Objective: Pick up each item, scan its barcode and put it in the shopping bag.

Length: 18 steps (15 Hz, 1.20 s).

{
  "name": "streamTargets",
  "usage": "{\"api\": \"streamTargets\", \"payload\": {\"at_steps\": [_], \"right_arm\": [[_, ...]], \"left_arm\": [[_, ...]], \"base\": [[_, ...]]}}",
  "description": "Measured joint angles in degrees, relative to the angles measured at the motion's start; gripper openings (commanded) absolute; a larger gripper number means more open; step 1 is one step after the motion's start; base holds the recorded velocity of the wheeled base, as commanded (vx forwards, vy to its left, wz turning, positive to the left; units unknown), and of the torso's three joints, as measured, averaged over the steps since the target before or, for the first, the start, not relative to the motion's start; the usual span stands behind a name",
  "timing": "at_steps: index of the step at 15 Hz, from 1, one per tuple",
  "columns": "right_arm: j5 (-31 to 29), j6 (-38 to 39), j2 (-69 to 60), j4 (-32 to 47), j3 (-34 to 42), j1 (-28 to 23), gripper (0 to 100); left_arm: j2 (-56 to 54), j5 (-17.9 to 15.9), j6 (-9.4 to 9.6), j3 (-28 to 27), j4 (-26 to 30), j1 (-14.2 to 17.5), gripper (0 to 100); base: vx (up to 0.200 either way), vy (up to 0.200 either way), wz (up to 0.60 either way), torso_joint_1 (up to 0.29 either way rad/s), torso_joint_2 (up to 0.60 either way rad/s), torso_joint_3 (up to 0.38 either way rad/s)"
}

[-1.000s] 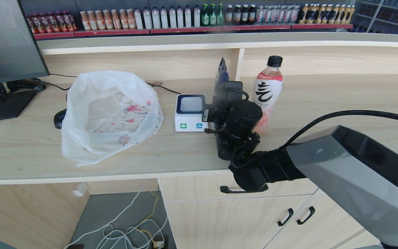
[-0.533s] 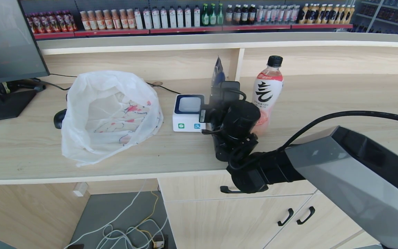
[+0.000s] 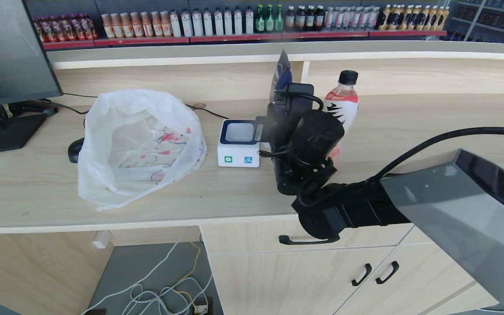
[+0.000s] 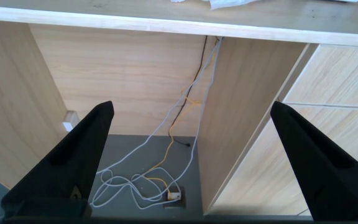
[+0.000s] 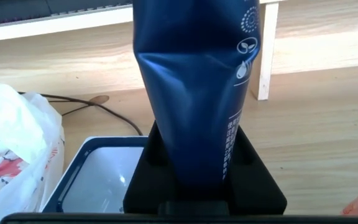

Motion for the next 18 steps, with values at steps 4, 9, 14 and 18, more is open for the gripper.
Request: {"api": "streamTargets", "payload": {"at_steps": [4,9,14,18], "right_arm": [[0.6,0.0,-3.3,-0.1,2.5,0.7,0],[1.2,0.0,-8.1,-0.3,5.8,2.3,0],[1.2,0.0,-11.6,-4.1,13.2,4.1,0],[0.9,-0.9,-14.8,-11.3,22.4,6.0,0]], "left_arm": [[0.0,0.0,-0.02,0.0,0.0,0.0,100],[0.0,0.0,-0.02,0.0,0.0,0.0,100],[0.0,0.0,-0.02,0.0,0.0,0.0,100],[0.0,0.0,-0.02,0.0,0.0,0.0,100]], "base": [[0.000,0.000,0.00,0.000,0.00,0.000],[0.000,0.000,0.00,0.000,0.00,0.000],[0.000,0.000,0.00,0.000,0.00,0.000],[0.000,0.000,0.00,0.000,0.00,0.000]]}}
